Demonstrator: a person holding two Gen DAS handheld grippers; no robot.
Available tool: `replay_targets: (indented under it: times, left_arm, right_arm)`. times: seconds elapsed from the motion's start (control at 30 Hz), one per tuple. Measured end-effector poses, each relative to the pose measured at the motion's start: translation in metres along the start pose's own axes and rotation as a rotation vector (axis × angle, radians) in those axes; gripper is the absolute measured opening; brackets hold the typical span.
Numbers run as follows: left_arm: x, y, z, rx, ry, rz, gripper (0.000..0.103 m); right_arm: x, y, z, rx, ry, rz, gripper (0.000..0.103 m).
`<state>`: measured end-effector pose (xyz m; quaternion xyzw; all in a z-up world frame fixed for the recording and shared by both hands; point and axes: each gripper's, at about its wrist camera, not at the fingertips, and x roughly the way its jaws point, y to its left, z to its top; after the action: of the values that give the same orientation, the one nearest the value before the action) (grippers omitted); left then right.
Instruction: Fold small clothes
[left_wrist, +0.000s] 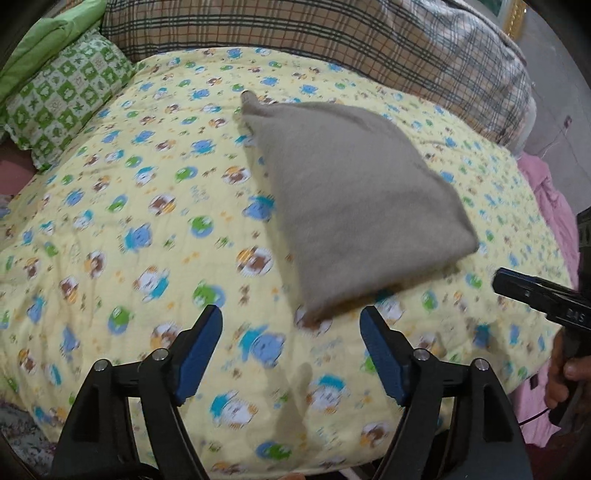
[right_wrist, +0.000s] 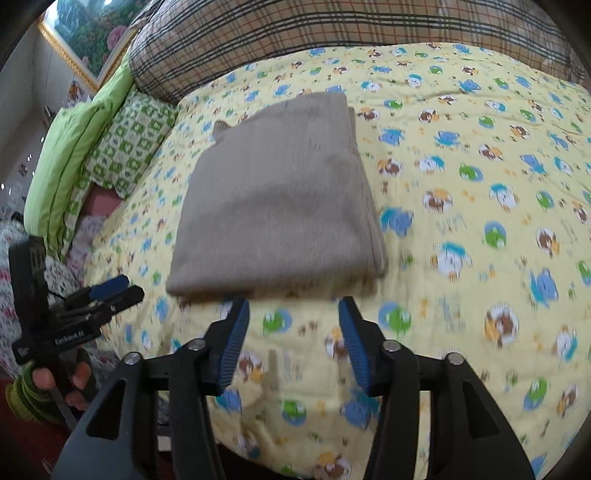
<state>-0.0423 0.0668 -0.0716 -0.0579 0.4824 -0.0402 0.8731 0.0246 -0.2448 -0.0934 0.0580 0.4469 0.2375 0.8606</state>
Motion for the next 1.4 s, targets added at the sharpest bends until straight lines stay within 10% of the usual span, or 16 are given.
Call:
replay_targets:
  times: [0.47,1.4]
  left_arm:
    - [0.000,-0.013,0.009,0.090,-0.010,0.147,0.081]
    - [0.019,-0.037,0.054,0.017,-0.056,0.172,0.081]
  right_arm:
    - [-0.004,0.013,-0.021,-0.054,-0.034,-0.031,0.069]
    - [0.025,0.028,0.031,-0.172,-0.048,-0.031,0.077]
